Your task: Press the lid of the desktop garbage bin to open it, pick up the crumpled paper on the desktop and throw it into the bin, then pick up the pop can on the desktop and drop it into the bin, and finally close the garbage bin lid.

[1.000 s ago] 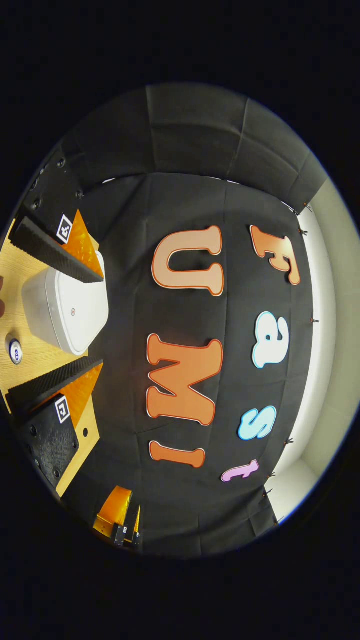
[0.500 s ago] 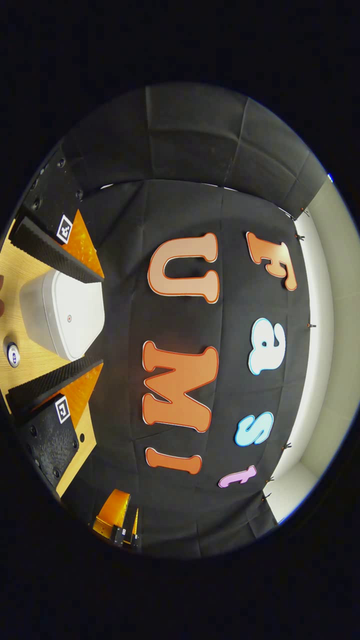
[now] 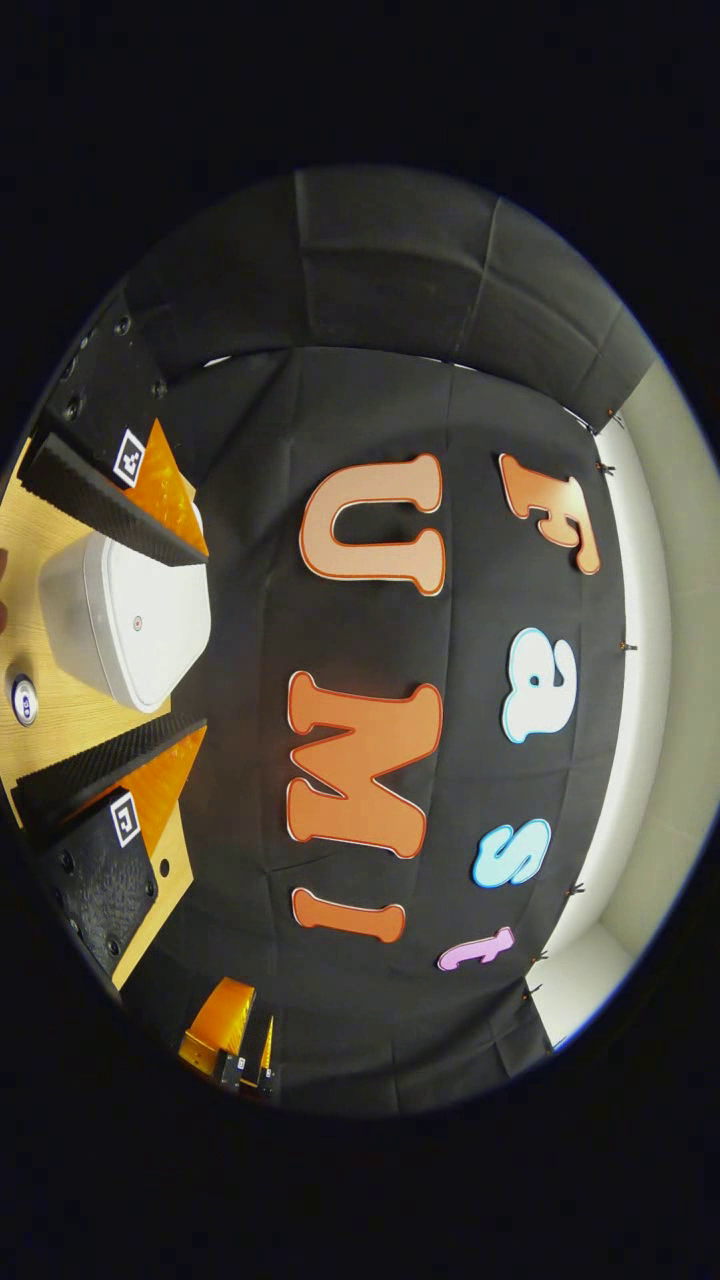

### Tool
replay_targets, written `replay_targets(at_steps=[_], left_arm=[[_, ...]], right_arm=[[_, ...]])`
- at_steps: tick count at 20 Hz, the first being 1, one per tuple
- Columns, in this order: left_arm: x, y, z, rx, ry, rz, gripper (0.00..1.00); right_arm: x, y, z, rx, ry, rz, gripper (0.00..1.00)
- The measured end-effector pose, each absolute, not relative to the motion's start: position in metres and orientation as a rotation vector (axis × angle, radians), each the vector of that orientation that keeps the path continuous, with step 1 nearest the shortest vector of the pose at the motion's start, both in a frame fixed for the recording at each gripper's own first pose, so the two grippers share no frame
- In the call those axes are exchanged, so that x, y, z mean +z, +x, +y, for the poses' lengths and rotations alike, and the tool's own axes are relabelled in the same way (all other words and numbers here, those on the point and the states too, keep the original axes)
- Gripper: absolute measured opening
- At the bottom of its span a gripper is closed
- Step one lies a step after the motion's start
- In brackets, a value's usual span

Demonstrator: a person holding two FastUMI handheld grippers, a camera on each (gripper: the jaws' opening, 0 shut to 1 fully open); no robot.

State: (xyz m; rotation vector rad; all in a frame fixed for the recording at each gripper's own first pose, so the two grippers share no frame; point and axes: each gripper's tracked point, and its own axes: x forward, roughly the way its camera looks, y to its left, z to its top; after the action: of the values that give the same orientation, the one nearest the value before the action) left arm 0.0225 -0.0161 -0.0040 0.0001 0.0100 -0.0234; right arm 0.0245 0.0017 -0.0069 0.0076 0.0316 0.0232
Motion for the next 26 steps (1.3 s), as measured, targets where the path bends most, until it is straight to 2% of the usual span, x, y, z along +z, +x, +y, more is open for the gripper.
replay_targets(at_steps=[19, 22, 24, 25, 26], left_arm=[[0.001, 0.012, -0.009, -0.023, 0.01, 0.003, 0.93], [0.002, 0.009, -0.006, -0.019, 0.015, 0.0, 0.81], [0.001, 0.007, -0.004, -0.021, 0.012, 0.002, 0.69], [0.001, 0.007, -0.004, -0.025, 0.015, 0.009, 0.6], [-0.002, 0.006, -0.004, -0.028, 0.019, 0.014, 0.57]], right_arm=[[-0.02, 0.019, 0.007, 0.016, 0.034, 0.073, 0.94], [-0.018, 0.018, 0.008, 0.018, 0.032, 0.069, 0.93], [-0.016, 0.016, 0.01, 0.018, 0.036, 0.064, 0.93], [-0.016, 0.015, 0.01, 0.017, 0.036, 0.063, 0.93], [-0.016, 0.014, 0.01, 0.017, 0.035, 0.064, 0.93]])
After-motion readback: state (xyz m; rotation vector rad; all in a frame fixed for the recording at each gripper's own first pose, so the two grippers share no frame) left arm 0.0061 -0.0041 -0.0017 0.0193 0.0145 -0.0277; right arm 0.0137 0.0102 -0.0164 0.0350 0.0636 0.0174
